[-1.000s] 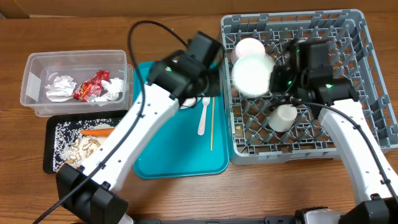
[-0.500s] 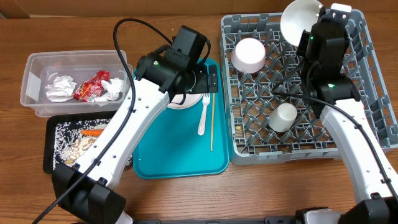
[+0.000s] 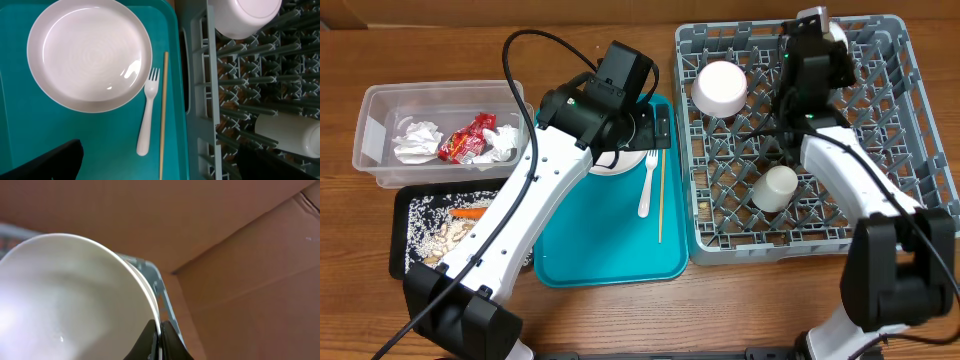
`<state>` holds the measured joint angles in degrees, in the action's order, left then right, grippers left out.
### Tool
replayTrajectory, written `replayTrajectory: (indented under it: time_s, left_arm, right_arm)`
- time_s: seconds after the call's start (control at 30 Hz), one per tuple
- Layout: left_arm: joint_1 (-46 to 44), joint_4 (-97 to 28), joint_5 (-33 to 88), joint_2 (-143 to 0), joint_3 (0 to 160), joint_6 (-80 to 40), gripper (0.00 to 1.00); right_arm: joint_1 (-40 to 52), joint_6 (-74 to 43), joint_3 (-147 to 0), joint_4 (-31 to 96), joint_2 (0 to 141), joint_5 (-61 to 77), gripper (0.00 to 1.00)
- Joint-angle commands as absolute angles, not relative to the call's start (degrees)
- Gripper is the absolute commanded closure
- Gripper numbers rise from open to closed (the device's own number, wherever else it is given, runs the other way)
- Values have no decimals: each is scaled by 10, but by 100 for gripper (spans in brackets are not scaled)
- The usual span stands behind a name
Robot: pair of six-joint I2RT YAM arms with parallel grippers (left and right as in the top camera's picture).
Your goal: Sort waste into correct bins and load items into the dishwasher
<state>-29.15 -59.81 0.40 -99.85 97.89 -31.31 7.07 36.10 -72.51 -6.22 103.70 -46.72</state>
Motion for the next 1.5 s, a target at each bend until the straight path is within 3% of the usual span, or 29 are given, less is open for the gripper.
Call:
replayTrajectory:
  time_s: [0.0, 0.23, 0.93, 1.17, 1.47]
  left_arm:
    - [-293, -598, -2, -992, 992, -302, 0]
    - [-293, -598, -2, -992, 992, -302, 0]
    - [-293, -598, -2, -992, 992, -302, 0]
    - [-293, -598, -2, -992, 992, -302, 0]
    - [-293, -598, -2, -992, 992, -302, 0]
  right_arm:
    - [66, 410, -727, -68, 1051, -501, 96]
    - [42, 483, -727, -68, 1068, -499, 96]
    - [25, 481, -727, -31, 1082, -458, 96]
    - [25, 568, -727, -122, 1109, -518, 96]
    - [25, 550, -727, -105, 1109, -518, 96]
